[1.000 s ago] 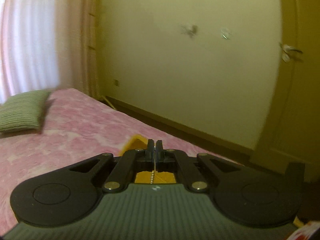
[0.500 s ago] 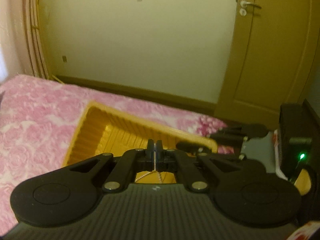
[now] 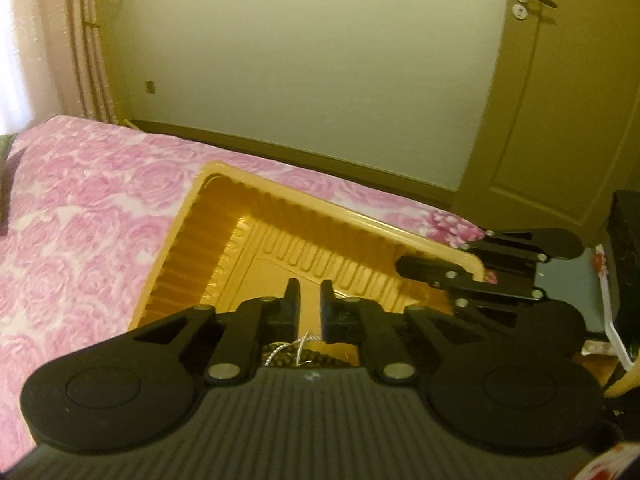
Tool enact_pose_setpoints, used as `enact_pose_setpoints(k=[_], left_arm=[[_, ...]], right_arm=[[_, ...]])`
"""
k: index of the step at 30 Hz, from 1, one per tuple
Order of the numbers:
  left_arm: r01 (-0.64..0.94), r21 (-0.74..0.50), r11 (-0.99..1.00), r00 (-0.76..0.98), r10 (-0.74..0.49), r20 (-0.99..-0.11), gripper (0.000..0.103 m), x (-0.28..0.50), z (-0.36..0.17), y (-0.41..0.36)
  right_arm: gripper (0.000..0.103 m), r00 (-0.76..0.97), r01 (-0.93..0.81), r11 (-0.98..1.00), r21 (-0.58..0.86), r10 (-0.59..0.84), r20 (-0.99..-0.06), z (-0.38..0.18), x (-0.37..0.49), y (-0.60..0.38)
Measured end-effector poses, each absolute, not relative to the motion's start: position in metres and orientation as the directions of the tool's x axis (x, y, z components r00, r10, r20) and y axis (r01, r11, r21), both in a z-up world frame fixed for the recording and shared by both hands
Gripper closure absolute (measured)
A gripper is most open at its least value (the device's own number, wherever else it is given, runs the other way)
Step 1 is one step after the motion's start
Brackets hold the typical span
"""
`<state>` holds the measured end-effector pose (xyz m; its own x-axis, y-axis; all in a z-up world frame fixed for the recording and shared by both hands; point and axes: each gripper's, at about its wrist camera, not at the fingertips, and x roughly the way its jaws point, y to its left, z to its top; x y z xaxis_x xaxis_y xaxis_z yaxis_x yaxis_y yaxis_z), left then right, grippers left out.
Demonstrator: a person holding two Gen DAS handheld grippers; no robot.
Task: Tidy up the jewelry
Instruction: 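Open the left gripper to drop the pearls into the tray, then move the left gripper to the brown bead bracelet and grasp it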
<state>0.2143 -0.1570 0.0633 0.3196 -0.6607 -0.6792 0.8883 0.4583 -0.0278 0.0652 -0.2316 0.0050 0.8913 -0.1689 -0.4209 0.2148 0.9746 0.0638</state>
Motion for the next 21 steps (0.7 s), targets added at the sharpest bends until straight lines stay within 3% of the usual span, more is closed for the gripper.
enact_pose_setpoints(k=[12,21], left_arm=[[0.808,-0.045,0.587,0.434,-0.645,-0.629,0.08,0.218,0.07,-0.114],[0.616,-0.084,0.783,0.609,-0.541,-0.58,0.08,0.209,0.067,-0.046]], right_arm=[[0.094,0.892,0.214,0.975,0.064,-0.168,-0.421,0.004,0.065,-0.232],[0.094,0.892,0.215,0.975,0.065,-0.169,-0.419,0.004,0.064,-0.232]])
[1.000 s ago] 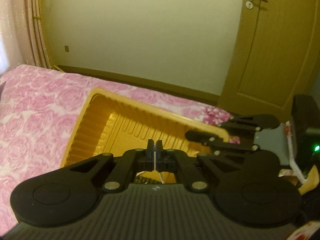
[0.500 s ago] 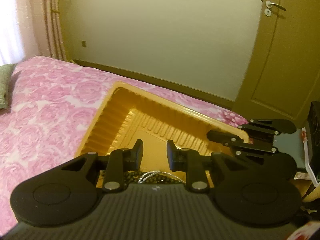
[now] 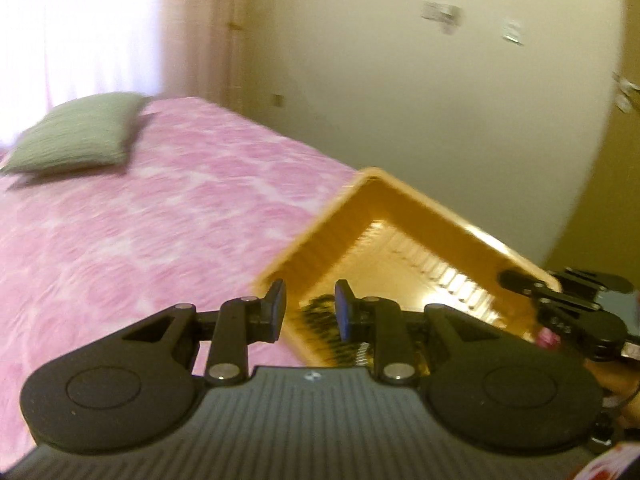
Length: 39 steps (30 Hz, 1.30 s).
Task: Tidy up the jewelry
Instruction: 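Move the left gripper to the brown bead bracelet and grasp it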
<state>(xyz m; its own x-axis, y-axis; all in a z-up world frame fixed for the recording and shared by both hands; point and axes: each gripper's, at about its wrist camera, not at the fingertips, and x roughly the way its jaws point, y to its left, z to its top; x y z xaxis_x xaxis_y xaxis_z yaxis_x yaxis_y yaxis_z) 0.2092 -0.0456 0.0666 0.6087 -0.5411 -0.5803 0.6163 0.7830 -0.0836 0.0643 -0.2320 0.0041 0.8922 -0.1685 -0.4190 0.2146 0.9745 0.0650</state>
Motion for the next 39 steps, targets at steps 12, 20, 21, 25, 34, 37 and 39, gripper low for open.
enact_pose_setpoints(k=[12,20,21,25,34,37,39], left_arm=[[0.279,-0.101,0.955,0.792,-0.288,-0.538,0.073,0.172,0.031,0.033],[0.127,-0.089,0.988,0.79,-0.155,-0.593,0.07,0.159,-0.023,0.055],[0.12,-0.088,0.989,0.787,-0.149,-0.599,0.07,0.157,-0.03,0.055],[0.115,-0.077,0.99,0.774,-0.138,-0.618,0.07,0.159,-0.05,0.045],[0.119,-0.096,0.988,0.738,-0.152,-0.658,0.07,0.17,-0.08,0.024],[0.117,-0.084,0.99,0.738,-0.143,-0.659,0.07,0.17,-0.083,0.022],[0.12,-0.079,0.99,0.734,-0.142,-0.664,0.078,0.17,-0.082,0.023]], right_arm=[[0.094,0.892,0.214,0.975,0.066,-0.167,-0.419,0.005,0.062,-0.233],[0.094,0.892,0.214,0.975,0.064,-0.168,-0.419,0.006,0.062,-0.232],[0.094,0.892,0.214,0.975,0.064,-0.169,-0.419,0.006,0.062,-0.232],[0.094,0.892,0.213,0.975,0.062,-0.169,-0.419,0.006,0.062,-0.234],[0.094,0.89,0.216,0.975,0.056,-0.173,-0.423,0.005,0.061,-0.236],[0.094,0.89,0.217,0.975,0.056,-0.173,-0.422,0.005,0.06,-0.238],[0.094,0.89,0.217,0.975,0.057,-0.173,-0.423,0.005,0.061,-0.236]])
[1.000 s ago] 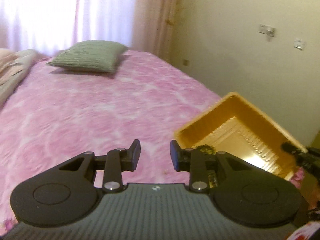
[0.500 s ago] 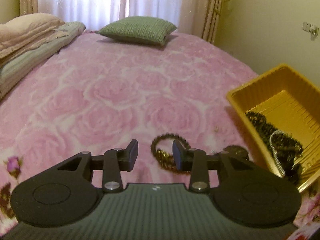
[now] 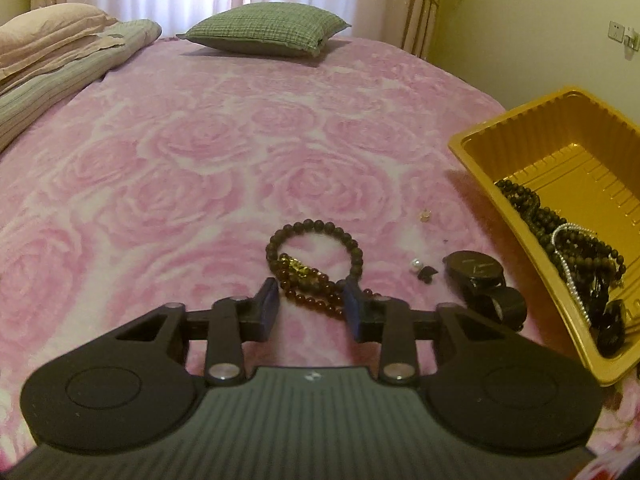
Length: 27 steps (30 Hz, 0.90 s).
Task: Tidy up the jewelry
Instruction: 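Move the left gripper to the brown bead bracelet and grasp it, then lift the brown bead bracelet and carry it toward the tray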
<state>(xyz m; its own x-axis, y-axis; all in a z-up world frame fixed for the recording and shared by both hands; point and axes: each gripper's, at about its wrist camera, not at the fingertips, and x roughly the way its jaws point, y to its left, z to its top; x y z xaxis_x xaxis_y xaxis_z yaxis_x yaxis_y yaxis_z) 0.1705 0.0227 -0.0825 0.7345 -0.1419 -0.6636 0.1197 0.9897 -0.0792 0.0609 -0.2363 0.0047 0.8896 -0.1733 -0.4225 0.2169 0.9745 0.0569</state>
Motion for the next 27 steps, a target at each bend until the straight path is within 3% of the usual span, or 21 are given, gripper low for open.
enact_pose_setpoints(k=[2,5,27], left_arm=[[0.132,-0.082,0.988,0.723,-0.153,-0.673,0.09,0.171,-0.082,0.025],[0.152,-0.084,0.985,0.716,-0.169,-0.677,0.099,0.169,-0.081,0.03],[0.193,-0.029,0.981,0.749,-0.167,-0.641,0.099,0.154,-0.022,0.061]], right_arm=[[0.094,0.889,0.217,0.974,0.056,-0.174,-0.423,0.005,0.061,-0.237],[0.094,0.889,0.217,0.975,0.056,-0.174,-0.423,0.005,0.061,-0.237],[0.094,0.892,0.212,0.976,0.049,-0.172,-0.419,0.004,0.063,-0.235]])
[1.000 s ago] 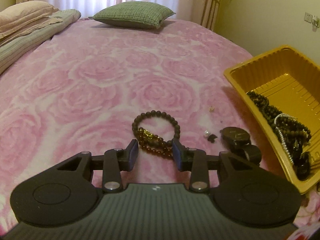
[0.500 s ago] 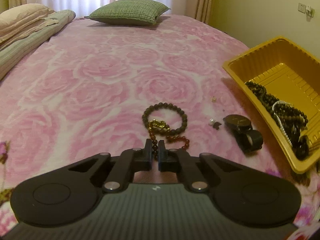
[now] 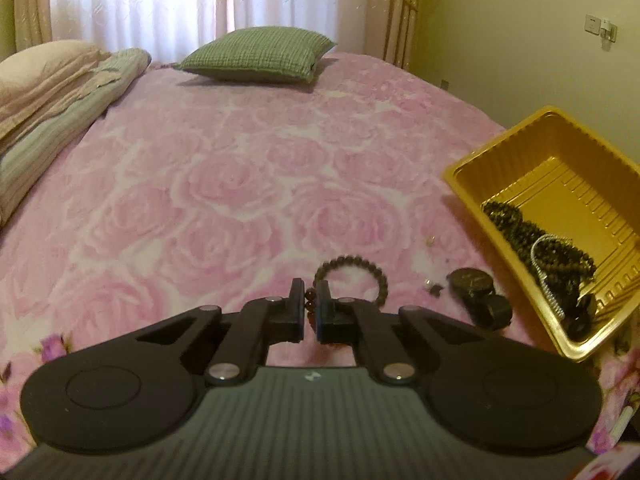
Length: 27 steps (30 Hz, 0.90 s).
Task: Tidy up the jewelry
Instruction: 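Lift the brown bead bracelet and carry it toward the tray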
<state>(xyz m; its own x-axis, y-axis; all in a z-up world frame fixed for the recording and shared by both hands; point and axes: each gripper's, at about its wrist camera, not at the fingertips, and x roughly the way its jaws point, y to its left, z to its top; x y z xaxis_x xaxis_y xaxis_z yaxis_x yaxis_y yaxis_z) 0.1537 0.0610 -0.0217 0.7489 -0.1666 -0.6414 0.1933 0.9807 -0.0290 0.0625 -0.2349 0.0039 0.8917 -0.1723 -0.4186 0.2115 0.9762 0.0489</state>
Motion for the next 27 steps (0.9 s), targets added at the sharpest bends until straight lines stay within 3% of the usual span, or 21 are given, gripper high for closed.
enact_pose_setpoints(k=[18,27], left_arm=[[0.261,0.002,0.965,0.758,-0.203,-0.62,0.099,0.159,0.012,0.038],[0.355,-0.005,0.935,0.739,-0.284,-0.61,0.099,0.161,0.025,0.006]], right_arm=[[0.094,0.893,0.209,0.977,0.049,-0.17,-0.417,0.005,0.063,-0.232],[0.094,0.893,0.21,0.977,0.049,-0.171,-0.417,0.005,0.064,-0.231]])
